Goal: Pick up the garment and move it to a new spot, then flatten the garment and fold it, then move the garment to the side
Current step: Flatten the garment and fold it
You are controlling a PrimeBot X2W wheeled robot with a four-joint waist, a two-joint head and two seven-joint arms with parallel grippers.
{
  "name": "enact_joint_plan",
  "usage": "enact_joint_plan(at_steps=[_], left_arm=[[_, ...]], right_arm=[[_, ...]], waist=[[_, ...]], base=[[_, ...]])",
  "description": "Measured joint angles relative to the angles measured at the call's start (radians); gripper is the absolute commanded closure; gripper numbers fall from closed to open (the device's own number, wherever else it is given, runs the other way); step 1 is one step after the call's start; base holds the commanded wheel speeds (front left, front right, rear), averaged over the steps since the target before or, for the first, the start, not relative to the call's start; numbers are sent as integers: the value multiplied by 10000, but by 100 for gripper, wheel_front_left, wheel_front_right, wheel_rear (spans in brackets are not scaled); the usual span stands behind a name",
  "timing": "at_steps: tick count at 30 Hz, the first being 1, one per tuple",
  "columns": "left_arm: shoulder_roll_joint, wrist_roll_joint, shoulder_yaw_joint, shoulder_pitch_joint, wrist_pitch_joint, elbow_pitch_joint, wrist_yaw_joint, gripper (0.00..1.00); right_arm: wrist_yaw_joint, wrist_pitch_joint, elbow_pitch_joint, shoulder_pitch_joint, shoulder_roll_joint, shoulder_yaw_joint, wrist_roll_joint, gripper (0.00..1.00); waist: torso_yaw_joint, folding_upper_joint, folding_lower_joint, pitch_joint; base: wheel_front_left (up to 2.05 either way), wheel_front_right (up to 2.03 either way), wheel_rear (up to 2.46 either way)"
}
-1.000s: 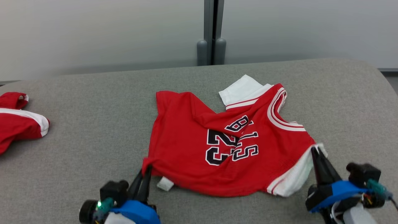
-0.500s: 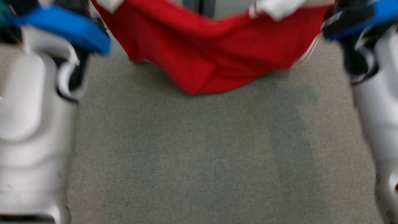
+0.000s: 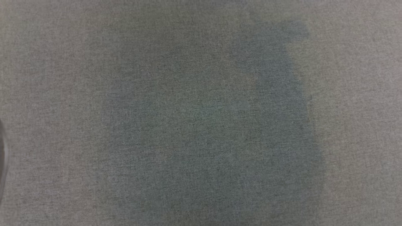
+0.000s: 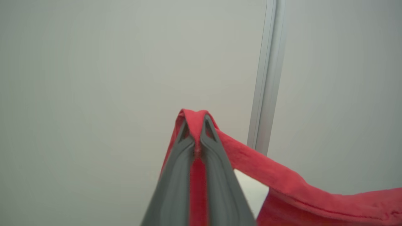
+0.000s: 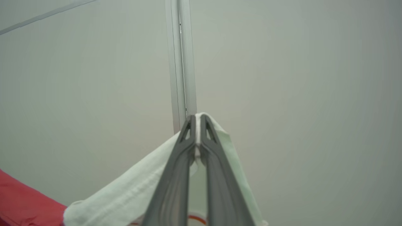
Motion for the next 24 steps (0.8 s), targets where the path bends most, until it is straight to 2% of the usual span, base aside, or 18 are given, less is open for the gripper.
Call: enact_joint_plan(at_steps=[4, 9, 14, 20, 24], left_arm=[[-75, 82, -428, -686, -334, 913, -6, 100], [-155, -288, -926, -581, -872, 1609, -23, 100], [-221, -955, -1494, 1150, -1814, 1820, -25, 100], [-92, -1503, -2010, 3986, -2328, 1392, -56, 100], [-36, -1743, -1676, 5951, -2393, 426, -58, 100]], right_arm=[[0, -153, 477, -450, -17, 472, -52, 100], [0, -247, 660, -99, 42, 1218, 366, 100], [12, -336, 73, 1908, 79, 2253, 1030, 100], [12, -368, -1728, 4895, -63, 2416, 2263, 100], [10, -376, -2940, 7140, -468, 2366, 2882, 100]], waist=[[-24, -5, -4, -30], [-52, -4, -1, 136], [21, -4, -1, 95], [-57, -3, 0, -197], [0, -5, -3, -555]], base=[[0, 0, 0], [0, 0, 0], [0, 0, 0], [0, 0, 0], [0, 0, 0]])
